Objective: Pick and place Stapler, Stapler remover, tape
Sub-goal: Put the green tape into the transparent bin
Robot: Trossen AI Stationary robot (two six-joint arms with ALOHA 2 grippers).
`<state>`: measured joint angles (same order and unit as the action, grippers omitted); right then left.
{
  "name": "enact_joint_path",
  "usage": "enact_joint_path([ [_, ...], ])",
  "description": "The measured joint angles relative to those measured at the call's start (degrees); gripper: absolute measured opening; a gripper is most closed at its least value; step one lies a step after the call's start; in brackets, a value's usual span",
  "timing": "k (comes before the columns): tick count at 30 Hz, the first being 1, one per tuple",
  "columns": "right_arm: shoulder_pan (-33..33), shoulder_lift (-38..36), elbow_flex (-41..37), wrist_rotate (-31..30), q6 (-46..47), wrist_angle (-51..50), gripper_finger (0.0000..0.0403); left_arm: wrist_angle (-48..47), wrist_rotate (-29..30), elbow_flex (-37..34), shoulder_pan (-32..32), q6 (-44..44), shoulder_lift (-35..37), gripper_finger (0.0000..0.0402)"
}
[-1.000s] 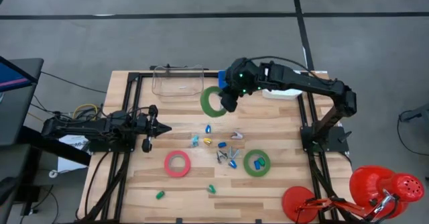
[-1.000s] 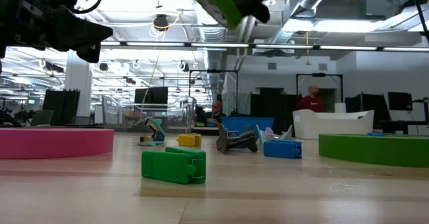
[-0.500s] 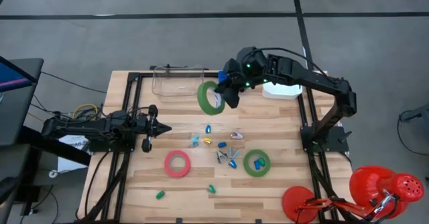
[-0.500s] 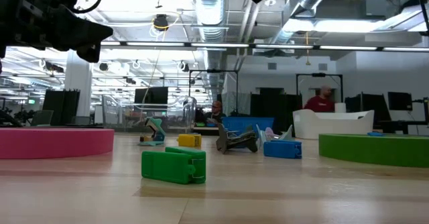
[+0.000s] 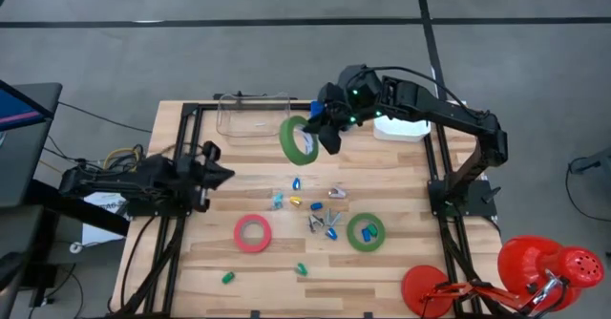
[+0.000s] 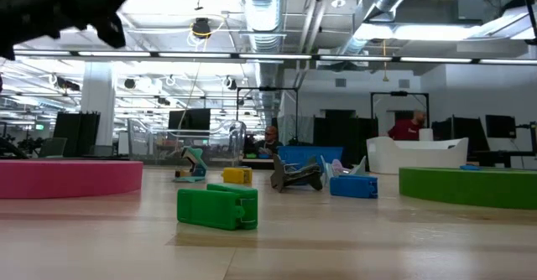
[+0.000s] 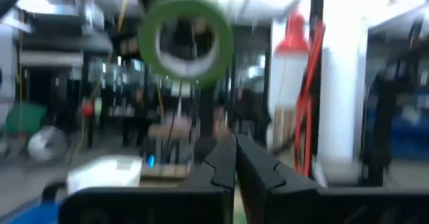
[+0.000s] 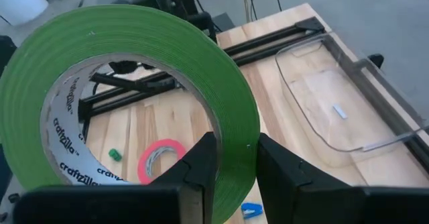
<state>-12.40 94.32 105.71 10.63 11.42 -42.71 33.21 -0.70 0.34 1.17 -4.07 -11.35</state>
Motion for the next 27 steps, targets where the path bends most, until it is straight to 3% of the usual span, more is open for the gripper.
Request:
enact_joint_path([
  [6,0.00,0.00,0.00,-0.01,0.00,2.82,0.0076,8.86,0.04,0.02,-0.01,-7.25,0.00,0.0003],
  [14,0.00,0.00,0.00,-0.07,-1.42,5.40,0.0076,9.62,0.03,5.09,-0.01,-10.17,-1.61,0.0003],
  [21,0.00,0.00,0.00,-0.11,-1.51,8.44,0.0076,9.49,0.03,13.58,-0.02,-12.75,-11.34,0.0009],
  [27,0.00,0.00,0.00,-0.15,-4.37,9.19,0.0076,9.46,0.03,19.55,-0.02,-16.95,-22.79,0.0071],
])
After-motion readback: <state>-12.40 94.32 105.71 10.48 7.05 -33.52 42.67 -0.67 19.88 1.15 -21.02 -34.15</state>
